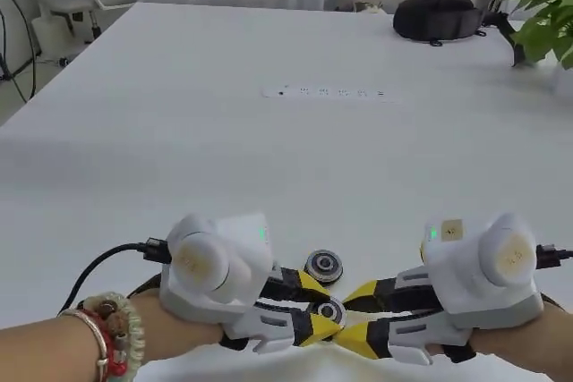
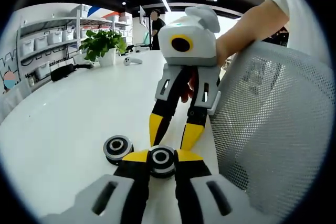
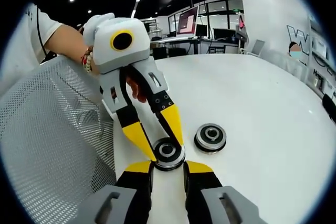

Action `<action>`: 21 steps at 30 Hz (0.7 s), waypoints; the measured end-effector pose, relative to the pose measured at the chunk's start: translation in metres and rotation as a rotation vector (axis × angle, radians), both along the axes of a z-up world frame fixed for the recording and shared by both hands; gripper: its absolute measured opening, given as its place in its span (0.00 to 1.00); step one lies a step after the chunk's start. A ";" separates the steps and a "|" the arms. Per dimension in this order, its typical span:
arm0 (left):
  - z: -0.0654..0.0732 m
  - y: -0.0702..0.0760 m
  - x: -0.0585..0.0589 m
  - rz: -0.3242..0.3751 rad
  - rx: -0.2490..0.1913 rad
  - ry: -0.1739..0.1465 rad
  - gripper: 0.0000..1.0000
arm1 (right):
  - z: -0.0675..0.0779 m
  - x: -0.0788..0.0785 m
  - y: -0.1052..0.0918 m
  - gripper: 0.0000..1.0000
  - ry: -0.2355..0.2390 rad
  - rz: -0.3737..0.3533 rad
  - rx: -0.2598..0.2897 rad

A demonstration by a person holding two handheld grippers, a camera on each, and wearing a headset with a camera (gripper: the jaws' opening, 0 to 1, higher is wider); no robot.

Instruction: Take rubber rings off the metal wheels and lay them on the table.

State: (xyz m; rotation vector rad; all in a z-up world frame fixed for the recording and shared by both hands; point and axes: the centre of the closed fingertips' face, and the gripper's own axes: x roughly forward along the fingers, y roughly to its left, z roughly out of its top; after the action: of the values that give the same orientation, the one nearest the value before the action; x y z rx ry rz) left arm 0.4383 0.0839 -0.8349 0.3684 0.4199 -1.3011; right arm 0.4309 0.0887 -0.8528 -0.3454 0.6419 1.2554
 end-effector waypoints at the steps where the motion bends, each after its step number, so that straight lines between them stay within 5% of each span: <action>1: 0.000 0.000 0.001 0.003 0.001 0.000 0.11 | 0.000 0.000 0.000 0.20 0.000 0.000 0.001; 21: 0.000 0.001 0.002 0.002 -0.015 -0.021 0.08 | -0.003 0.004 -0.008 0.05 -0.071 0.040 -0.080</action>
State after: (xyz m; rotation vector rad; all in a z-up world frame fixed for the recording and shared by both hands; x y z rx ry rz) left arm 0.4402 0.0849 -0.8354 0.3684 0.3925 -1.2970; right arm 0.4350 0.0807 -0.8559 -0.4691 0.6280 1.2517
